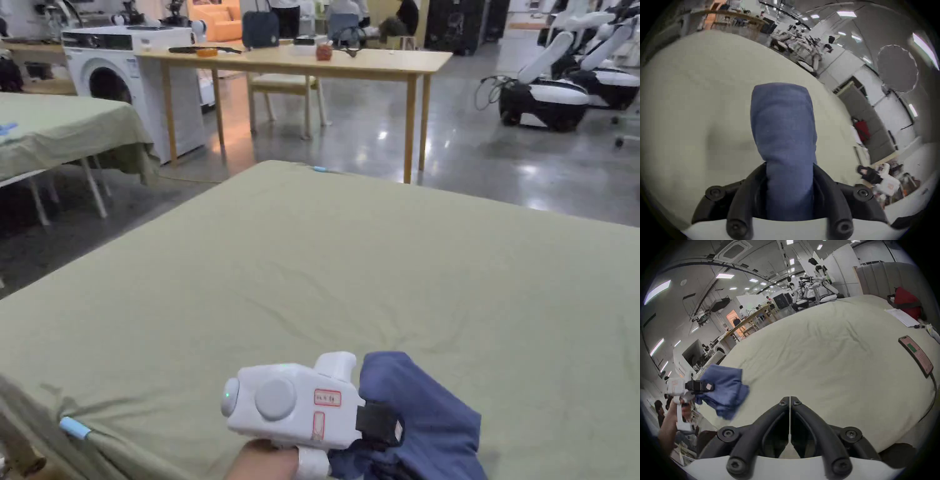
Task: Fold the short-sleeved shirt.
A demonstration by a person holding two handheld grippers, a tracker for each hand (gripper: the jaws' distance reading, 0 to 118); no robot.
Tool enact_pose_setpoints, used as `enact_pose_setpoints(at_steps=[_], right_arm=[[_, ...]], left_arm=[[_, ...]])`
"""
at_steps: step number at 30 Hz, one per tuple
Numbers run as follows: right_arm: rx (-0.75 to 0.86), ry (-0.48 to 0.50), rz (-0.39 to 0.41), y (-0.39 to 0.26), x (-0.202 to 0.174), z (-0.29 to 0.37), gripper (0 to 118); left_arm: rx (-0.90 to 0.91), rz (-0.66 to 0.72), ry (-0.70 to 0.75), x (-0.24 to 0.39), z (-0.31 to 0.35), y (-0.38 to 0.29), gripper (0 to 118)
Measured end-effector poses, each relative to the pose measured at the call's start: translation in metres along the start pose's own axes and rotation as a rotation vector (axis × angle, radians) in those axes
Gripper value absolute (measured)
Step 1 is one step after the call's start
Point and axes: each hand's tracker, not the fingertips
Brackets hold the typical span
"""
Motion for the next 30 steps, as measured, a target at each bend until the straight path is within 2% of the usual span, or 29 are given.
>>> enact_pose_setpoints(at_steps=[3,4,7,9,12,13,14,15,16,17,20,22,23,25,26,27,28,30], right_arm=[[0.035,-0.019,0.049,-0.005,-0.019,0.002,2],[0.037,-0.015,0.052,-0.007,-0.029,0.003,2],[0.032,-0.017,0.074,-0.007,-0.041,0.001,2],[0.026,-0.022,0.093,-0.006,-0.047,-0.001,2],[0.027,-0.026,0.107,-0.003,-0.056,-0.002,2],[0.029,-0.025,0.108,-0.002,-0.057,-0.002,2],[0.033,-0.026,0.11,0.0,-0.059,-0.001,2],[0.037,-0.027,0.112,0.003,-0.06,0.001,2],[0.039,-0.027,0.116,0.006,-0.06,0.004,2],[0.042,-0.028,0.122,0.009,-0.061,0.006,2],[0.059,-0.046,0.178,0.02,-0.059,0.02,2],[0.077,-0.061,0.231,0.034,-0.058,0.027,2],[0.095,-0.084,0.256,0.043,-0.058,0.029,2],[0.128,-0.085,0.289,0.066,-0.059,0.033,2],[0.17,-0.096,0.316,0.079,-0.06,0.033,2],[0.204,-0.136,0.349,0.092,-0.063,0.033,2],[0.252,-0.181,0.395,0.106,-0.068,0.036,2],[0.414,-0.19,0.462,0.129,-0.077,0.05,2]], left_arm=[[0.007,0.046,0.146,-0.064,0.051,0.029,24],[0.012,0.109,0.178,-0.102,0.066,0.04,24],[0.011,0.185,0.167,-0.18,0.091,0.062,24],[0.02,0.208,0.287,-0.213,0.103,0.068,24],[0.038,0.26,0.218,-0.249,0.106,0.069,24],[0.061,0.247,0.189,-0.247,0.107,0.065,33],[0.079,0.224,0.211,-0.242,0.106,0.062,57],[0.113,0.19,0.278,-0.237,0.112,0.061,97],[0.137,0.167,0.312,-0.235,0.12,0.059,107],[0.164,0.137,0.335,-0.231,0.133,0.059,105],[0.318,0.059,0.526,-0.177,0.177,0.052,105],[0.395,-0.044,0.56,-0.145,0.186,0.052,98],[0.426,-0.108,0.56,-0.116,0.185,0.049,82],[0.52,-0.217,0.495,-0.056,0.178,0.041,62],[0.563,-0.238,0.46,-0.019,0.167,0.039,49],[0.608,-0.257,0.476,0.011,0.157,0.037,0],[0.666,-0.295,0.462,0.043,0.15,0.034,1],[0.722,-0.314,0.327,0.103,0.134,0.033,1]])
